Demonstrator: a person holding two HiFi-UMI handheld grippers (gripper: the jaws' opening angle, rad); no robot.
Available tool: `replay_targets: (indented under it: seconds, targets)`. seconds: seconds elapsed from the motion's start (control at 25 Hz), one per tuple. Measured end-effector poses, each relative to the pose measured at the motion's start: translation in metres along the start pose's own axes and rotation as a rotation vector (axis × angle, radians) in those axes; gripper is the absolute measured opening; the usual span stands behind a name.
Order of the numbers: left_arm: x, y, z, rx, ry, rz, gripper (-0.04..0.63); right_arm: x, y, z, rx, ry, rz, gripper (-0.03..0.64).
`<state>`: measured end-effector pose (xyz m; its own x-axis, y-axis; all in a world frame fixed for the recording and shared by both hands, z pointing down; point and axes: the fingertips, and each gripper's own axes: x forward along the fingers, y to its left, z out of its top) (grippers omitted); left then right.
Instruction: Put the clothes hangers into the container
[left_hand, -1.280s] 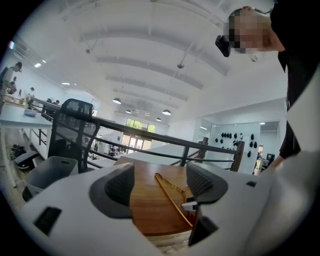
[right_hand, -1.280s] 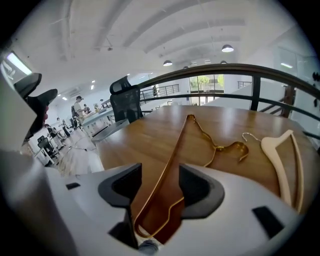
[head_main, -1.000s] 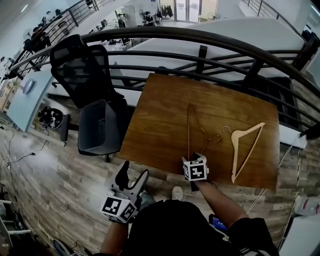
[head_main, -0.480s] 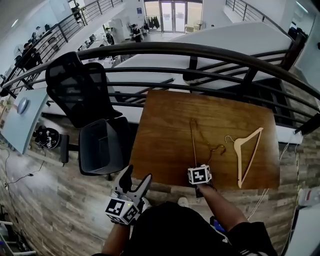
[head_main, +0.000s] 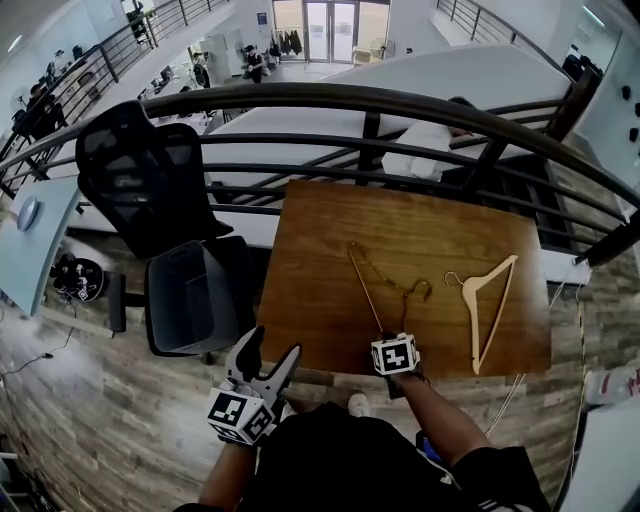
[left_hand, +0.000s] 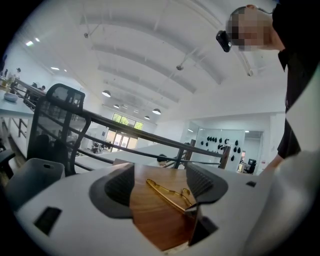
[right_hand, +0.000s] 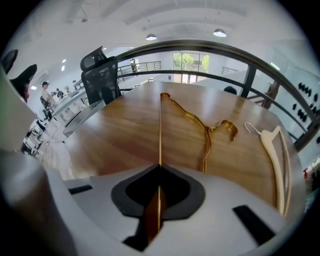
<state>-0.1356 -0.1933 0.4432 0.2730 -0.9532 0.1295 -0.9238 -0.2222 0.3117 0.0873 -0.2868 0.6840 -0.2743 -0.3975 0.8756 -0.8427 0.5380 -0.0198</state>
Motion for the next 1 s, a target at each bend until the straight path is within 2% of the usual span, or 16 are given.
replay_targets:
  seconds: [0.28,0.44,0.84,1.0]
  targets:
    - [-0.010,0.016,0.003,-0.014,-0.011,0.024,0.330,-0.015,0.020,0.037,-0.043,-0.109,-0.004,0.009]
    - [-0.019,0.029,0.005,-0.015,-0.020,0.051,0.330,-0.021,0.043,0.063,-0.106,-0.167,0.014,0.009]
    - [-0.060,0.081,0.021,0.005,-0.060,0.164,0.330,-0.031,0.132,0.113,-0.288,-0.242,0.117,0.009]
    - [-0.088,0.106,0.026,0.013,-0.059,0.232,0.330,-0.036,0.173,0.129,-0.342,-0.264,0.161,0.009]
